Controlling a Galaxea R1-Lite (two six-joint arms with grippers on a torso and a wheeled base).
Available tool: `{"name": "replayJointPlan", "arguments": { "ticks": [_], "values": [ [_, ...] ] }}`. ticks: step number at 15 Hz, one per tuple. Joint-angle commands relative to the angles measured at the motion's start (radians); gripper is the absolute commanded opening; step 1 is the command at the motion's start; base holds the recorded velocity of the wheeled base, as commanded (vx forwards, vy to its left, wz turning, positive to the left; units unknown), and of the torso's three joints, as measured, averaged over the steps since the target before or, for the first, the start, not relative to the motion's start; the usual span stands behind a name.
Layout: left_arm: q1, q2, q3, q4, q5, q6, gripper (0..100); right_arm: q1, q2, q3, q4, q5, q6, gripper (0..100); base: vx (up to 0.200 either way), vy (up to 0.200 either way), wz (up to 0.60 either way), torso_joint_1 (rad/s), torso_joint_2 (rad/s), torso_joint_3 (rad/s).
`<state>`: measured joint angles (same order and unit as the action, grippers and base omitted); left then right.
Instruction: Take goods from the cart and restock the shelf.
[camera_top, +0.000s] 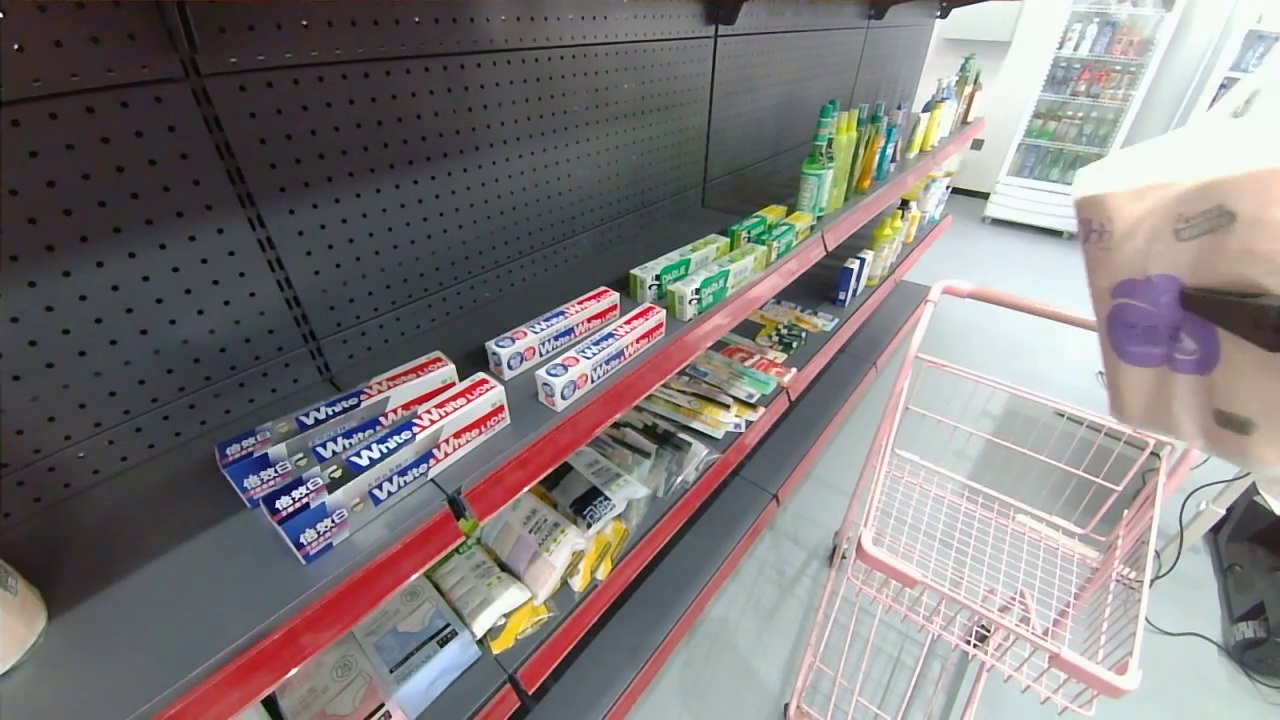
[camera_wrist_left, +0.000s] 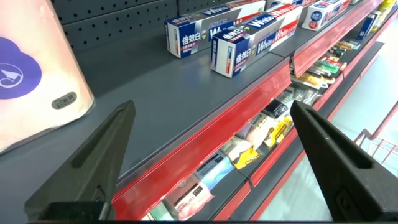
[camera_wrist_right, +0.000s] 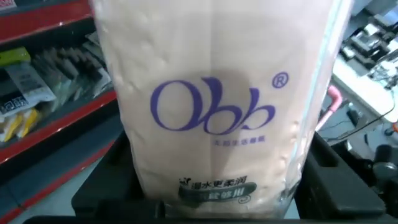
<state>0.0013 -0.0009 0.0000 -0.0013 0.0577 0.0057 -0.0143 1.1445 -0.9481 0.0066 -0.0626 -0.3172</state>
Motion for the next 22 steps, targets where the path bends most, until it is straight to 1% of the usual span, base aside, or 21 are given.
{"name": "replayJointPlan", "arguments": {
  "ticks": [1, 2, 3, 7, 11, 17, 22],
  "values": [
    [0.0, 0.001, 0.0, 0.0, 0.001, 0.0, 100, 0.019, -0.353, 0.173, -0.013, -0.033, -0.049, 0, 0.0, 0.0, 0.0, 0.0, 0.0, 0.0],
    [0.0, 0.001, 0.0, 0.0, 0.001, 0.0, 100, 0.017, -0.439, 0.252, -0.014, -0.039, -0.071, 0, 0.0, 0.0, 0.0, 0.0, 0.0, 0.0],
    [0.0, 0.001, 0.0, 0.0, 0.001, 0.0, 100, 0.017, -0.474, 0.279, -0.007, -0.039, -0.069, 0, 0.0, 0.0, 0.0, 0.0, 0.0, 0.0],
    [0.0, 0.001, 0.0, 0.0, 0.001, 0.0, 100, 0.019, -0.497, 0.29, -0.004, -0.031, -0.059, 0, 0.0, 0.0, 0.0, 0.0, 0.0, 0.0],
    [0.0, 0.001, 0.0, 0.0, 0.001, 0.0, 100, 0.019, -0.512, 0.362, -0.005, -0.023, -0.059, 0, 0.0, 0.0, 0.0, 0.0, 0.0, 0.0],
    [0.0, 0.001, 0.0, 0.0, 0.001, 0.0, 100, 0.017, -0.531, 0.425, -0.005, -0.026, -0.059, 0, 0.0, 0.0, 0.0, 0.154, -0.31, -0.163],
    [0.0, 0.001, 0.0, 0.0, 0.001, 0.0, 100, 0.017, -0.517, 0.428, -0.005, -0.028, -0.062, 0, 0.0, 0.0, 0.0, 0.164, -0.33, -0.178]
  ]
}}
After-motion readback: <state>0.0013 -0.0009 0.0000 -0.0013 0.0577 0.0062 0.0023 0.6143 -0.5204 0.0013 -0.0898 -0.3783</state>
